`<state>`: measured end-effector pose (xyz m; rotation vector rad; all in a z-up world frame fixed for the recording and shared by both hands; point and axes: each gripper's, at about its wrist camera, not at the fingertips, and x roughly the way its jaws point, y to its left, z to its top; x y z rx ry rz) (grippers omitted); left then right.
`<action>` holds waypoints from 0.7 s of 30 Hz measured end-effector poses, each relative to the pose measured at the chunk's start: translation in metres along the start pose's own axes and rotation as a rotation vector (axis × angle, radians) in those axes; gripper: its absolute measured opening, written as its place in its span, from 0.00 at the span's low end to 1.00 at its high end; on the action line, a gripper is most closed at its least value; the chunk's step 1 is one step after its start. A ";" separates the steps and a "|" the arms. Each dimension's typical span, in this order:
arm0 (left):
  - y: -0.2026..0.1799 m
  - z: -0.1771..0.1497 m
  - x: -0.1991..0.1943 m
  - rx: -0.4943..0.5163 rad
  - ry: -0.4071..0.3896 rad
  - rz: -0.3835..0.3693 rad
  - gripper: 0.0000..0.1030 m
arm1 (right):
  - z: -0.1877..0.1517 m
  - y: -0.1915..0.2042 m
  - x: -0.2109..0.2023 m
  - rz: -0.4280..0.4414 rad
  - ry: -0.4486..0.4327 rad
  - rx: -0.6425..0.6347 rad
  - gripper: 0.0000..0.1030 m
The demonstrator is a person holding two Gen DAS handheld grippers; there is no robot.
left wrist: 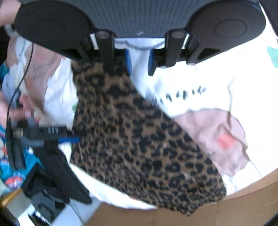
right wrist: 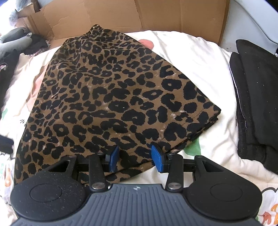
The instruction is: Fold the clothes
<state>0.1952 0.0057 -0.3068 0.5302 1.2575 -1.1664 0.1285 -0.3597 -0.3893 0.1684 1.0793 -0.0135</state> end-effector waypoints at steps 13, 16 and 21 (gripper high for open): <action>-0.013 -0.021 0.031 -0.064 -0.017 -0.059 0.39 | -0.001 -0.002 0.001 0.005 -0.017 0.000 0.48; -0.008 -0.017 0.026 -0.123 -0.062 -0.090 0.39 | -0.001 -0.004 0.001 0.015 -0.016 0.008 0.48; 0.000 -0.014 0.007 -0.195 -0.153 -0.137 0.39 | -0.002 -0.003 0.001 0.016 -0.022 0.004 0.48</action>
